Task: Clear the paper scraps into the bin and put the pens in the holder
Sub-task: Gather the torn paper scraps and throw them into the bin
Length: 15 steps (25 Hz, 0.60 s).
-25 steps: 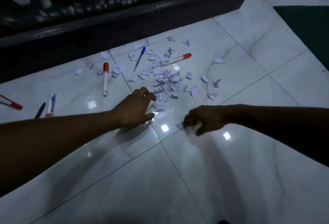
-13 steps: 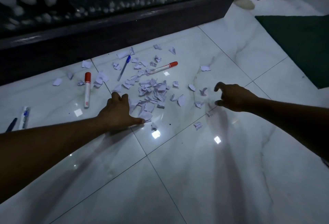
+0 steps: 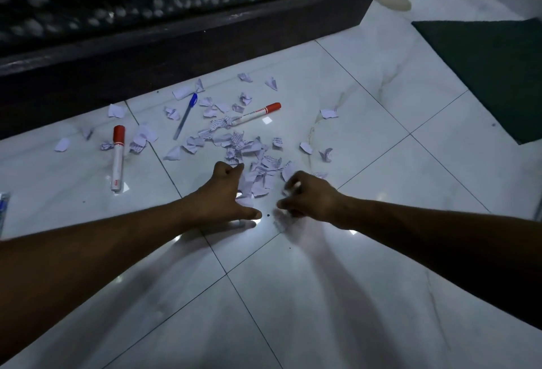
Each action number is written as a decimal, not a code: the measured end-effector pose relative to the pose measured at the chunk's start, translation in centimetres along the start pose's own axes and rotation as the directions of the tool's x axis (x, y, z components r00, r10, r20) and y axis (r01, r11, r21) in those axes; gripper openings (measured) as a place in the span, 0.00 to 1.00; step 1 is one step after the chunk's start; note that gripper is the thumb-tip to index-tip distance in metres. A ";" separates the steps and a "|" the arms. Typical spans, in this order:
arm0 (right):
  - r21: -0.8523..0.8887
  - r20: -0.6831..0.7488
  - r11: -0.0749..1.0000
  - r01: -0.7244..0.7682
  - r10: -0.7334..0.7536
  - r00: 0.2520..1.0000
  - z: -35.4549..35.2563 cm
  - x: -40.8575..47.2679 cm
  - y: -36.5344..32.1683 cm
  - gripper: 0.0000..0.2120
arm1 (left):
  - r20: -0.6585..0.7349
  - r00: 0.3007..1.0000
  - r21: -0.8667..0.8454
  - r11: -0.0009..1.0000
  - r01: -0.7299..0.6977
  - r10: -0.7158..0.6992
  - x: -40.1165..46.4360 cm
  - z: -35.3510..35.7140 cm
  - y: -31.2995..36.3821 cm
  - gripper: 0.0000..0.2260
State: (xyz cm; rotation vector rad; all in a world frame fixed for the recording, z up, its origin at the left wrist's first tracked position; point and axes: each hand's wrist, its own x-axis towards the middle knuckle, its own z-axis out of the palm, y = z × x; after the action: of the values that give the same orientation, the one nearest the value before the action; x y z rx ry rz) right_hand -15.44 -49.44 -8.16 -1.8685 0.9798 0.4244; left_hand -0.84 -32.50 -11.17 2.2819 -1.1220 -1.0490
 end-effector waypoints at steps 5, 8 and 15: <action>-0.276 -0.351 0.952 0.130 -0.226 0.909 -4.2 3.6 -1.5 0.13 | -0.278 0.960 0.058 0.998 -0.019 0.035 0.4 -2.4 -1.2 0.44; -0.394 -0.513 0.916 -0.072 -0.155 0.844 -8.7 5.6 0.3 0.23 | -0.478 0.878 0.130 0.987 0.092 -0.019 1.4 -4.6 -3.0 0.40; -0.354 -0.313 0.935 -0.012 -0.106 0.944 -5.2 8.1 -0.3 0.50 | -0.405 0.905 0.238 0.939 0.246 -0.135 4.6 -6.5 -4.0 0.39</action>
State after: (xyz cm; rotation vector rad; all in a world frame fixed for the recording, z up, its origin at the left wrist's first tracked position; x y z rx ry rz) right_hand -10.79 -57.51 -10.68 -2.3386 1.1307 0.2741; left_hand 8.02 -33.60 -11.50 2.7180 -0.9445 -0.4820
